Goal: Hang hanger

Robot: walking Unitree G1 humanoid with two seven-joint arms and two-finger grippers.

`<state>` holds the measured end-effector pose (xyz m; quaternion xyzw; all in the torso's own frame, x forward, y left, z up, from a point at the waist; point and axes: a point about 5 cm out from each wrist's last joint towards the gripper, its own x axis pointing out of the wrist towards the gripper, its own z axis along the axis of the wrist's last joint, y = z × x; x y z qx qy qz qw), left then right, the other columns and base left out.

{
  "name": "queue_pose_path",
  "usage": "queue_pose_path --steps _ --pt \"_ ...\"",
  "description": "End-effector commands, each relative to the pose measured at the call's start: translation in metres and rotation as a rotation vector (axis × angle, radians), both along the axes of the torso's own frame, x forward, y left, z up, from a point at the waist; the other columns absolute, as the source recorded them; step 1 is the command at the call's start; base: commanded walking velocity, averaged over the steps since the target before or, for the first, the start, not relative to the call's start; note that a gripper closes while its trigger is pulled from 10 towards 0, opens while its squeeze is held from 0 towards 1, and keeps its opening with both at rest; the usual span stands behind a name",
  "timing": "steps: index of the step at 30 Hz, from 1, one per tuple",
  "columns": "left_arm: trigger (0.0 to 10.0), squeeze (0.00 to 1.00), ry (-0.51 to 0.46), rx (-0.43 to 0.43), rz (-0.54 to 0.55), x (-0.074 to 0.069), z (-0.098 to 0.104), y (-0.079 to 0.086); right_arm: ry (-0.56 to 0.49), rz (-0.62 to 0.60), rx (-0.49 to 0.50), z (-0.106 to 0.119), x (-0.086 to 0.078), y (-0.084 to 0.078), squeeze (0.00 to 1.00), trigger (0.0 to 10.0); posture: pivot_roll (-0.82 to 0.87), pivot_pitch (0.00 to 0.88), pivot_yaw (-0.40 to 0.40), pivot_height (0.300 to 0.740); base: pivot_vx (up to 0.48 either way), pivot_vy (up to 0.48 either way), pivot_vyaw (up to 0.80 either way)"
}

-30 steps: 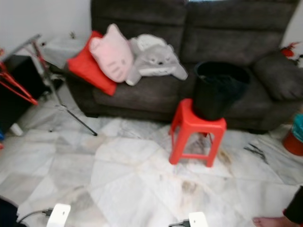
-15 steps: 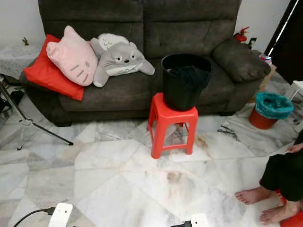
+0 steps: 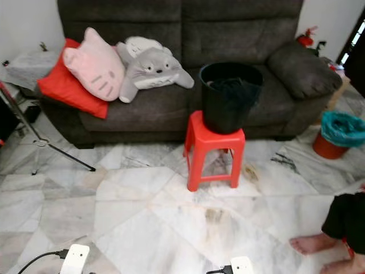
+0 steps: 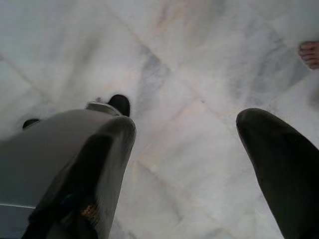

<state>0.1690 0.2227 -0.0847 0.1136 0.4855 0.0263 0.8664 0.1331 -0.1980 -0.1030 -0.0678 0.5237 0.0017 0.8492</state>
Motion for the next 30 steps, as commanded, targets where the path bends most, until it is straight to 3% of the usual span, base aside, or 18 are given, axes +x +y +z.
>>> queue_pose_path --steps 1,11,30 --pt "10.0 0.00 0.017 0.022 -0.020 -0.0028 -0.0006 0.0034 0.010 0.005 0.004 -0.0009 -0.0018 0.0015 0.00 10.0 -0.07 0.000 0.024 0.740 0.000 -0.251 0.00" --pt "10.0 0.00 0.017 0.025 -0.020 -0.0030 -0.0007 0.0034 0.011 0.006 0.001 -0.0009 -0.0021 0.0012 0.00 10.0 -0.07 0.000 0.022 0.740 0.000 -0.249 0.00" --pt "10.0 0.00 -0.007 -0.025 0.000 0.0009 0.0004 -0.0008 0.009 0.011 -0.004 -0.0010 -0.0026 0.0010 0.00 10.0 -0.07 0.000 0.020 0.740 0.000 0.000 0.00"
